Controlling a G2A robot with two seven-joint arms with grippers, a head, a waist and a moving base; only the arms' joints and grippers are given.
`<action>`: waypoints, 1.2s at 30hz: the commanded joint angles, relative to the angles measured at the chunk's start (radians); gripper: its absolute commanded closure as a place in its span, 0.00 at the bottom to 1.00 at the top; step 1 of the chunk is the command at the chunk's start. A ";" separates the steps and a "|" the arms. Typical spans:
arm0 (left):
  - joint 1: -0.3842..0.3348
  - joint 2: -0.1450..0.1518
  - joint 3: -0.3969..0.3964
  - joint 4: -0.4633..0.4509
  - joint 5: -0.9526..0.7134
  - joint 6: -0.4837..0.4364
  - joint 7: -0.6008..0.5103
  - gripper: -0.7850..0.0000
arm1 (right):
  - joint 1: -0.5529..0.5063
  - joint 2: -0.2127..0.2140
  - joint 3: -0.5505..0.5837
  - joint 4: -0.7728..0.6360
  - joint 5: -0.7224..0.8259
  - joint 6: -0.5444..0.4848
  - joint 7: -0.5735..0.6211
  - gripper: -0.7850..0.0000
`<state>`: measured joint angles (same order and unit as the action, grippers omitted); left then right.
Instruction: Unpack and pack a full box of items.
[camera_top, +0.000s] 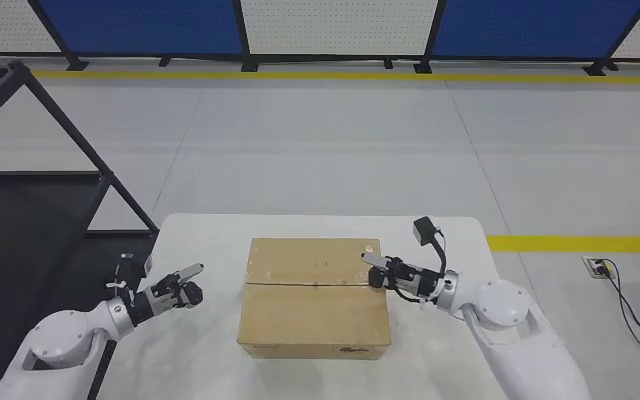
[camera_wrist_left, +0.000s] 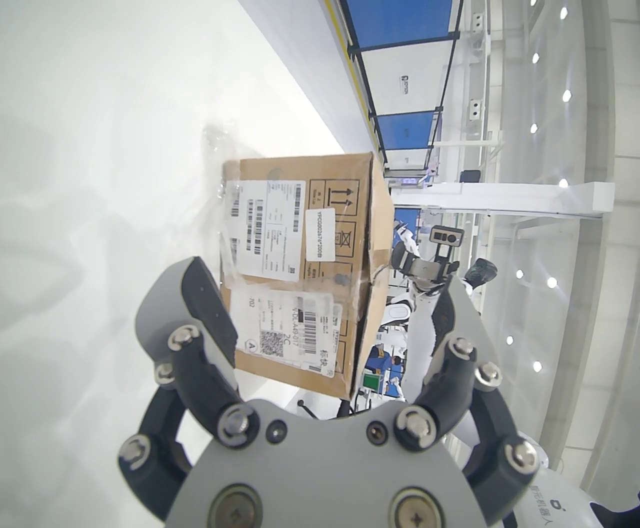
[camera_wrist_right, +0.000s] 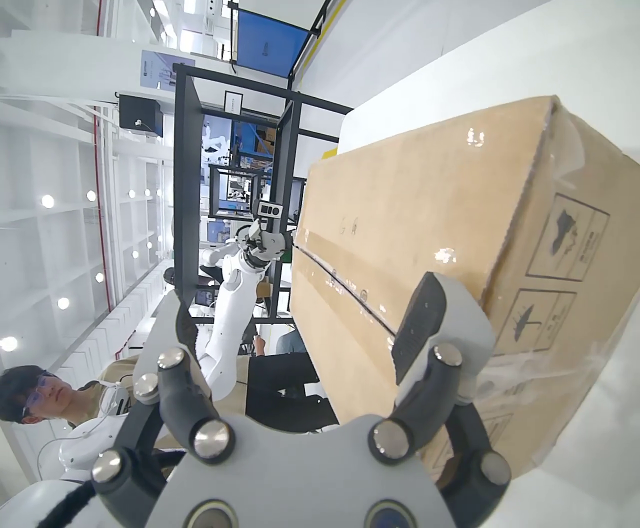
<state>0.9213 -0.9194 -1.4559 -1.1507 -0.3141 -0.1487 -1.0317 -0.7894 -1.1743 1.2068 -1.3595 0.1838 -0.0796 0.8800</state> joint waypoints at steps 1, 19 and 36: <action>-0.017 -0.001 0.024 0.016 0.030 0.026 -0.017 0.00 | -0.003 0.001 0.002 0.005 0.004 -0.007 0.001 0.00; -0.284 -0.065 0.290 0.239 0.174 0.285 0.016 0.22 | -0.036 0.012 0.027 -0.008 0.017 -0.036 0.009 0.00; -0.418 -0.127 0.426 0.407 0.202 0.217 -0.007 0.55 | -0.053 0.010 -0.004 -0.054 0.020 -0.063 -0.006 0.00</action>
<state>0.5081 -1.0440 -1.0330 -0.7520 -0.1093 0.0722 -1.0375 -0.8405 -1.1644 1.2021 -1.4110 0.1966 -0.1393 0.8752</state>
